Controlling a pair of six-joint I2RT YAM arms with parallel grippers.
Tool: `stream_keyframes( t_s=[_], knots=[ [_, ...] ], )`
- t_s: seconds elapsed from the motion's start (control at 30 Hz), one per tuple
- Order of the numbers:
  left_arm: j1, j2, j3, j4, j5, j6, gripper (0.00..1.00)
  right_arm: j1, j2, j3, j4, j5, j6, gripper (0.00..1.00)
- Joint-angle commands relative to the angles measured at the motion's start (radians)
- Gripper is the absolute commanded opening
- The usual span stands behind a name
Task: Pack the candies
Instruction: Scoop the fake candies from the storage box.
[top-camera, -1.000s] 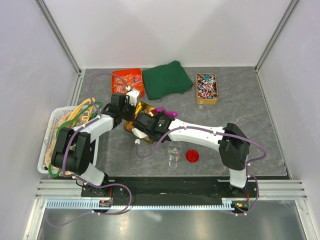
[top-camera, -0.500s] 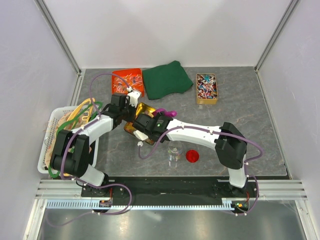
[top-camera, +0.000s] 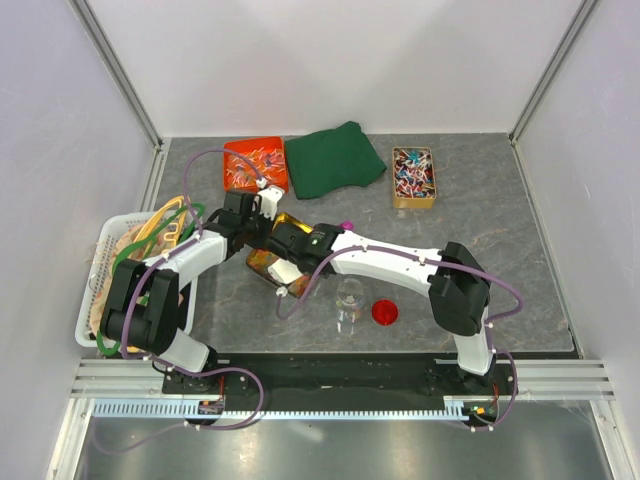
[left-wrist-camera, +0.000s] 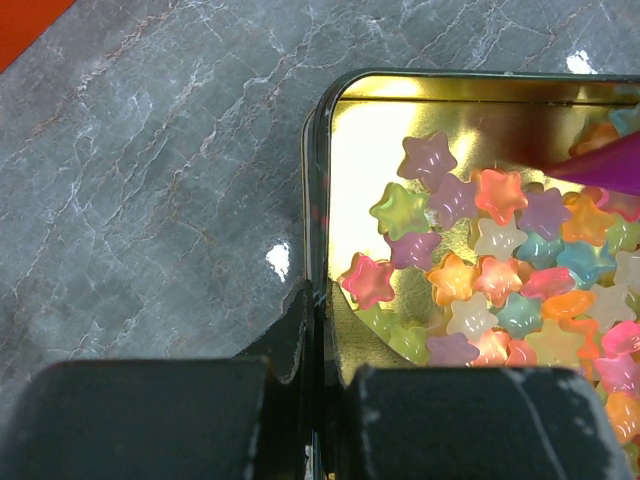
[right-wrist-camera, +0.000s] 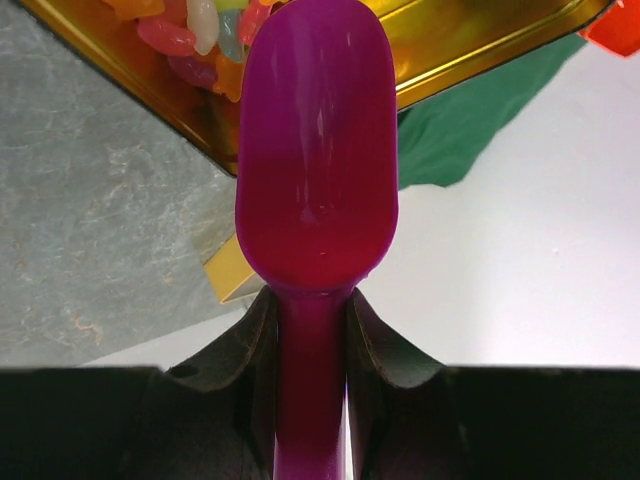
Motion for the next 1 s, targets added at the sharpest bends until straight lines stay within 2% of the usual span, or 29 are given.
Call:
stream_keyframes(
  t_s=[0.0, 0.3, 0.7, 0.97],
  knots=[
    [-0.008, -0.06, 0.029, 0.094, 0.073, -0.015, 0.02, -0.027, 0.042, 0.083, -0.16, -0.165, 0.03, 0.0],
    [-0.008, -0.064, 0.014, 0.112, 0.061, -0.012, 0.02, -0.093, 0.062, 0.167, -0.227, -0.348, 0.058, 0.0],
    [-0.008, -0.057, 0.017, 0.121, 0.015, -0.017, 0.02, -0.096, 0.097, 0.201, -0.213, -0.415, 0.118, 0.0],
    [-0.008, -0.053, 0.007, 0.128, 0.033, -0.023, 0.02, -0.101, 0.12, 0.224, -0.222, -0.538, 0.136, 0.0]
  ],
)
